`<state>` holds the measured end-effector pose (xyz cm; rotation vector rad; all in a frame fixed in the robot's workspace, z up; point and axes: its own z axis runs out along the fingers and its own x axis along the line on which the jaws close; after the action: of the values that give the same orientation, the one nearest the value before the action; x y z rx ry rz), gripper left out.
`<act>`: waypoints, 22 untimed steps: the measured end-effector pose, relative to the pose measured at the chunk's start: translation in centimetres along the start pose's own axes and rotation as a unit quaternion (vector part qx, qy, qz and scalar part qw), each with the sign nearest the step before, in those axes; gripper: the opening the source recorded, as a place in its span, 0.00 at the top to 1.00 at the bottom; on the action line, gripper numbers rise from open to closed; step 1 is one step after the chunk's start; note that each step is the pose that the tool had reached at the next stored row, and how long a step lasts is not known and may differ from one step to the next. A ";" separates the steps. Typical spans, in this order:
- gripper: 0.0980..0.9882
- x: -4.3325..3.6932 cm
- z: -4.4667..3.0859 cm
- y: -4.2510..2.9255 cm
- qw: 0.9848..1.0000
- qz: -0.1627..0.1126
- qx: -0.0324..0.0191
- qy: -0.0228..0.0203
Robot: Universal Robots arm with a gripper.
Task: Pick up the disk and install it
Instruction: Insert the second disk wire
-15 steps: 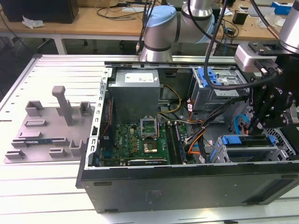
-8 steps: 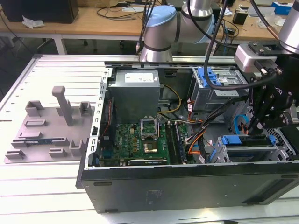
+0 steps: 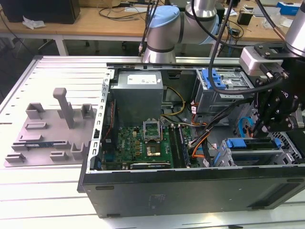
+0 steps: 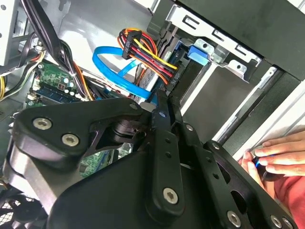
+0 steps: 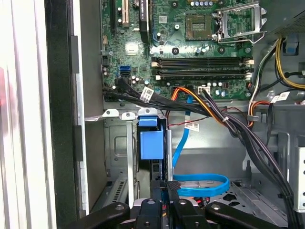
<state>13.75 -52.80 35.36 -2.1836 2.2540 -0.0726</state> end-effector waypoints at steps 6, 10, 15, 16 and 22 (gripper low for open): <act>0.93 -0.01 0.17 -0.09 1.000 0.000 0.000 0.000; 0.93 -0.02 0.28 -0.11 1.000 0.000 0.000 0.000; 0.93 -0.02 0.54 -0.13 1.000 0.000 0.000 0.000; 0.93 -0.02 0.59 -0.15 1.000 0.000 0.000 0.000; 0.93 -0.04 1.01 -0.17 1.000 0.000 0.000 0.000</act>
<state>13.95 -52.80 34.36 -2.1835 2.2540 -0.0724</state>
